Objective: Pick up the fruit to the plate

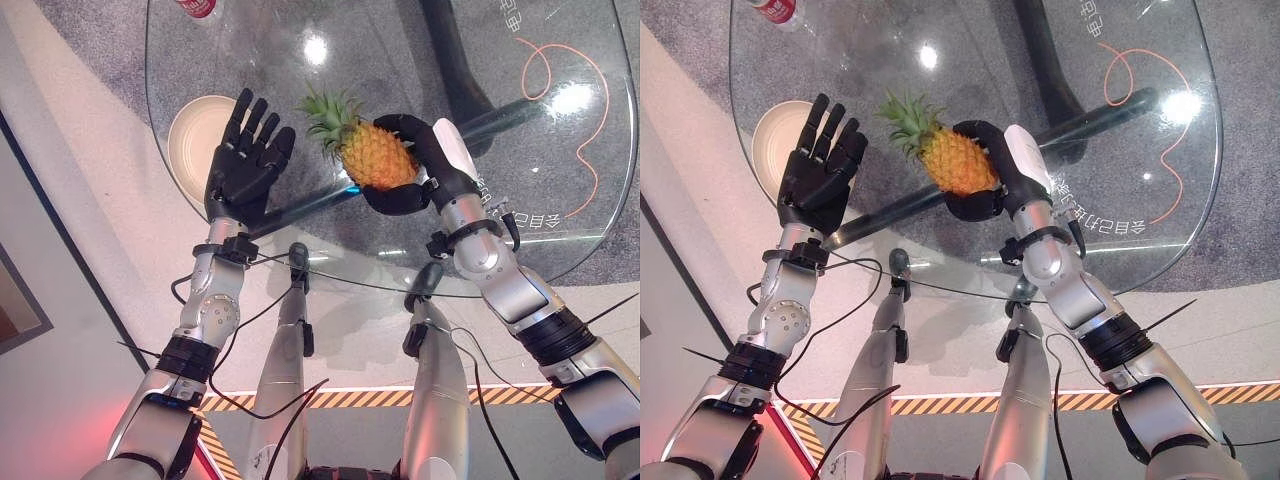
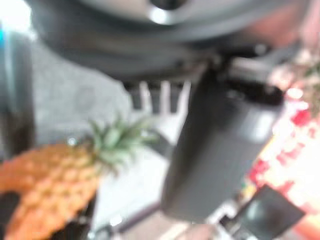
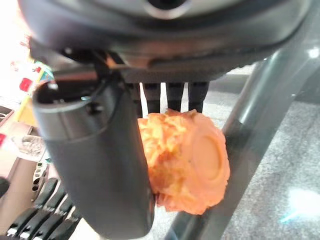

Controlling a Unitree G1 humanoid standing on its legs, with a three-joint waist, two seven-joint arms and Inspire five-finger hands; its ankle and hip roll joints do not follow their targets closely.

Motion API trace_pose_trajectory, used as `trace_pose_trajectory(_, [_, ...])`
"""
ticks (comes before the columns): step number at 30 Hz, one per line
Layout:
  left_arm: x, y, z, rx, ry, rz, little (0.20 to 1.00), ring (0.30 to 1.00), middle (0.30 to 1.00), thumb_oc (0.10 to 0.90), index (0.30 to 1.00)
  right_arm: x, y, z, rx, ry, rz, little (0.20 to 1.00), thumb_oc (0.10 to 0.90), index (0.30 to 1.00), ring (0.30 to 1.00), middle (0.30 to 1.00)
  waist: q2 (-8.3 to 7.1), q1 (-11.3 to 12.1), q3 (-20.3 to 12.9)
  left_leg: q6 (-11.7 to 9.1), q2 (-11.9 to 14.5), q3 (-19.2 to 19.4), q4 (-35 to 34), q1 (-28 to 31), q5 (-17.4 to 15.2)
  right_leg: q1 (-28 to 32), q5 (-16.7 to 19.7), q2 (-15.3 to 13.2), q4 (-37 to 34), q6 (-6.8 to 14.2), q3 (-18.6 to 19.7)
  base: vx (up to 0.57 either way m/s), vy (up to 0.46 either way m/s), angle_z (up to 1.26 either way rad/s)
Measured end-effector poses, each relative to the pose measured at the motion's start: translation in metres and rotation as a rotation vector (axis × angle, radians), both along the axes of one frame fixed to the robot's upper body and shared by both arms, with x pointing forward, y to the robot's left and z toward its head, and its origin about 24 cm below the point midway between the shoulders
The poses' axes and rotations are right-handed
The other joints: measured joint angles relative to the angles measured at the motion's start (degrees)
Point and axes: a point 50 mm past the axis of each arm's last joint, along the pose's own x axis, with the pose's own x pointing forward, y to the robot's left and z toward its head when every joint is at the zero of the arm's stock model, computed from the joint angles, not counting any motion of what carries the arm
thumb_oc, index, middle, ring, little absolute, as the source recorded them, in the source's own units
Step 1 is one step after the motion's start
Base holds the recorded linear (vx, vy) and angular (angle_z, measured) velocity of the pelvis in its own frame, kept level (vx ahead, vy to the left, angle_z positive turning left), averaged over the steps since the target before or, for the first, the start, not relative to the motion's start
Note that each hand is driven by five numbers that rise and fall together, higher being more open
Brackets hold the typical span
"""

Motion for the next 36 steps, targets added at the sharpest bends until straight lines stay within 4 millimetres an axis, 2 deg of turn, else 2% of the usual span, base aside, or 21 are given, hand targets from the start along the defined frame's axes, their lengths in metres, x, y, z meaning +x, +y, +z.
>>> trace_pose_trajectory(5, [0.0000, -0.0027, 0.0017, -0.010, -0.001, -0.026, 0.900, 0.900, 0.900, 0.800, 0.900, -0.0023, 0.0073, -0.0029, -0.023, 0.019, 0.033, 0.200, 0.100, 0.300, 0.300, 0.300, 0.00, 0.05, 0.00, 0.00, -0.06, -0.02, 0.00, 0.00, 0.00, 0.00, 0.00, -0.05, 0.01, 0.00, -0.01, 0.00, 0.000, 0.00])
trace_pose_trajectory(36, [0.0013, -0.0070, -0.0004, -0.042, 0.071, 0.023, 0.900, 0.900, 0.900, 0.800, 0.900, -0.0043, 0.0119, 0.0026, -0.042, -0.001, 0.033, 0.200, 0.100, 0.300, 0.300, 0.300, 0.01, 0.11, 0.00, 0.07, -0.31, -0.08, -0.01, -0.01, 0.05, 0.00, -0.03, -0.33, 0.05, 0.05, -0.04, 0.00, 0.000, 0.00])
